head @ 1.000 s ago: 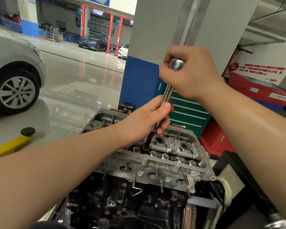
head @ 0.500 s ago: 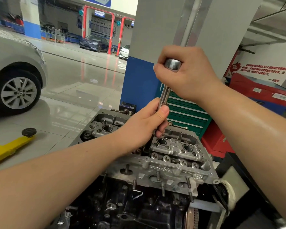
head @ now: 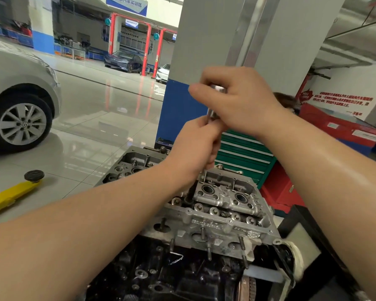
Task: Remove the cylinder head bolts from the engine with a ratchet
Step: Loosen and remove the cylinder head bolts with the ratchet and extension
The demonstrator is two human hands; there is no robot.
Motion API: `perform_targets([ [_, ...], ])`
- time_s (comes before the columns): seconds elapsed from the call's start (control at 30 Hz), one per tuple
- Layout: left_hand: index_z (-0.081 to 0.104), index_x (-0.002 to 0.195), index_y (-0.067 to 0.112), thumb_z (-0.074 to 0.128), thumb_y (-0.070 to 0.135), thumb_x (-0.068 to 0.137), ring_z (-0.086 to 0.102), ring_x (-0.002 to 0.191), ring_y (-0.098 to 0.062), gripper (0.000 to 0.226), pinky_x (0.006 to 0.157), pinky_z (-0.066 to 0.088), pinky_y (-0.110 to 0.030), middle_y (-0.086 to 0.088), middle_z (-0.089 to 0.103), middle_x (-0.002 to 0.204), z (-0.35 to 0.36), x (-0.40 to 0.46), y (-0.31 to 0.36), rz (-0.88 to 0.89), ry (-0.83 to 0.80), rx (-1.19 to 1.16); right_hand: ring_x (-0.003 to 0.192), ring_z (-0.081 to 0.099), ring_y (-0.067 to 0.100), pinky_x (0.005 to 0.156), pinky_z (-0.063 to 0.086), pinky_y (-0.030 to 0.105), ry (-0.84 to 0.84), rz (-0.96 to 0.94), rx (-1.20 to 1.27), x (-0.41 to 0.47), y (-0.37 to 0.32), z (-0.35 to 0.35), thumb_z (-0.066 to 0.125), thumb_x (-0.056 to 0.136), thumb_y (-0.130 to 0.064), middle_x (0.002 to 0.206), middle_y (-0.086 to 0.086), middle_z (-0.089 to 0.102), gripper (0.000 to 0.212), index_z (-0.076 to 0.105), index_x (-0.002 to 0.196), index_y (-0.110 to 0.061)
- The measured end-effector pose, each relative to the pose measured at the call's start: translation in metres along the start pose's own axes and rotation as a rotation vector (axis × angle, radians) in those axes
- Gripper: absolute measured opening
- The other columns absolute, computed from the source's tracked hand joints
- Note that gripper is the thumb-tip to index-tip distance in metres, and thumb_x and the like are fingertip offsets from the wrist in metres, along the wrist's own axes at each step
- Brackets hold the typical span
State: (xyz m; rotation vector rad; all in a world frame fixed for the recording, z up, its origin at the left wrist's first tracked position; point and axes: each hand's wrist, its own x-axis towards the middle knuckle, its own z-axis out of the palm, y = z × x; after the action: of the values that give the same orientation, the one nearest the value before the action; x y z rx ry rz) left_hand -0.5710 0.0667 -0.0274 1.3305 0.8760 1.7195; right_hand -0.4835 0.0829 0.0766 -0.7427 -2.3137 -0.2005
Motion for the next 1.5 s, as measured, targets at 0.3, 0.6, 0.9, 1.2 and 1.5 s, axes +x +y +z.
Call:
perform_targets([
  [0.3,0.055,0.078,0.029,0.048,0.031,0.076,0.047,0.058,-0.006,0.008,0.059,0.038,-0.03,0.018,0.055,0.056,0.016,-0.004,-0.006,0.076,0.198,0.203,0.065,0.043,0.031,0.056,0.027,0.033,0.133,0.264,-0.626,-0.004,-0.005,0.007,0.039,0.099,-0.044,0.063,0.001,0.036,0.042,0.035,0.063,-0.022],
  [0.6,0.042,0.068,0.021,0.053,0.022,0.086,0.029,0.045,-0.014,0.021,0.045,0.031,-0.025,0.005,0.035,0.054,-0.001,0.0,0.008,-0.064,-0.081,0.03,0.072,0.05,0.019,0.07,0.048,0.044,0.122,0.12,0.133,-0.006,0.0,0.007,0.059,0.092,-0.034,0.061,-0.008,0.048,0.033,0.05,0.062,-0.027],
  [0.9,0.054,0.074,0.024,0.047,0.037,0.072,0.039,0.062,-0.016,0.014,0.059,0.033,-0.035,0.007,0.054,0.065,0.025,-0.024,-0.004,0.047,0.271,0.278,0.049,0.025,0.02,0.05,0.016,0.028,0.185,0.126,-0.688,-0.005,-0.018,0.008,0.045,0.093,-0.046,0.058,-0.001,0.031,0.044,0.031,0.059,-0.022],
  [1.2,0.05,0.076,0.013,0.063,0.032,0.09,0.046,0.054,-0.019,0.027,0.059,0.045,-0.035,-0.002,0.049,0.058,0.002,-0.006,0.004,-0.117,-0.054,0.245,0.081,0.057,0.027,0.069,0.048,0.042,0.132,0.181,0.01,-0.008,0.004,0.005,0.054,0.094,-0.038,0.071,-0.004,0.057,0.029,0.054,0.068,-0.026],
  [1.5,0.038,0.061,0.006,0.053,0.015,0.082,0.032,0.042,-0.018,0.027,0.052,0.028,-0.029,-0.005,0.039,0.045,0.01,-0.014,-0.009,-0.048,0.238,0.206,0.054,0.039,0.021,0.051,0.02,0.027,0.232,0.064,-0.536,0.0,-0.022,0.016,0.045,0.089,-0.054,0.059,-0.008,0.041,0.042,0.044,0.062,-0.022],
])
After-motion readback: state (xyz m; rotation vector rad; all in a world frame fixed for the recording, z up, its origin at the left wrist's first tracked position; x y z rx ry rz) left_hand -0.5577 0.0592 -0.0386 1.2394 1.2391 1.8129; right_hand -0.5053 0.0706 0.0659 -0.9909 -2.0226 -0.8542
